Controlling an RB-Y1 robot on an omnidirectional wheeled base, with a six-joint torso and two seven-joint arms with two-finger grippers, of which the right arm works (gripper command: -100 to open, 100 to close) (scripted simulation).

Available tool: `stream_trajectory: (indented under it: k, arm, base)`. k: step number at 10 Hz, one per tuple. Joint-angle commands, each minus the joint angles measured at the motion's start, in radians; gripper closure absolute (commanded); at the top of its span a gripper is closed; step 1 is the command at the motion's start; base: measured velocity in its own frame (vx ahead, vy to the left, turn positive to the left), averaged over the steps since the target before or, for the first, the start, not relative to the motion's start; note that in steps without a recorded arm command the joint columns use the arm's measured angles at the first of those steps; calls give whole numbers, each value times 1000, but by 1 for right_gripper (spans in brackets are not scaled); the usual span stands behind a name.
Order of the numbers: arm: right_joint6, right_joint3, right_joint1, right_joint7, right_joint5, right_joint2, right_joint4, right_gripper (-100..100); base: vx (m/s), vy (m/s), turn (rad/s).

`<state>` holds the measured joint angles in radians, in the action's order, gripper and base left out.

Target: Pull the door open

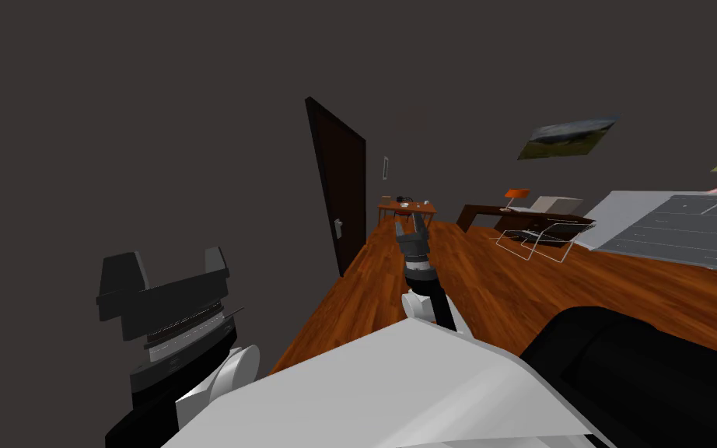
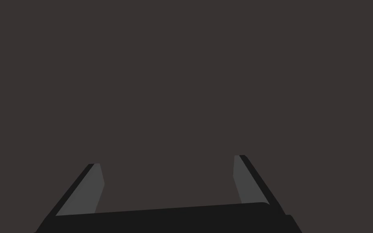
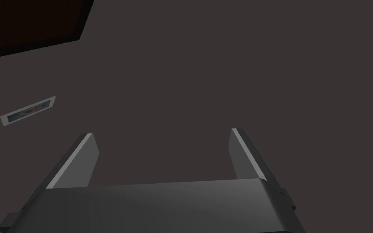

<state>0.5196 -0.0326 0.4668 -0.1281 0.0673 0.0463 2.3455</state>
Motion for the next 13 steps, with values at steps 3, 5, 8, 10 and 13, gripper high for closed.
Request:
stream_trajectory:
  k: [3,5,8,10,13]
  arm:
    - [-3,-3,-42,58,35,-29,-80,-100]
    - [-5,-5,-68,94,57,-44,-129,-100]
    - [-7,-7,-100,137,82,-58,-188,-100]
    - [-9,-8,-122,168,101,-68,-230,-100]
    - [-12,-11,-160,220,132,-83,-302,-100]
  base:
    - [91,-41,80]
    - [116,-65,78]
    - [82,-43,55]
    - [80,-47,62]
    - [77,-58,76]
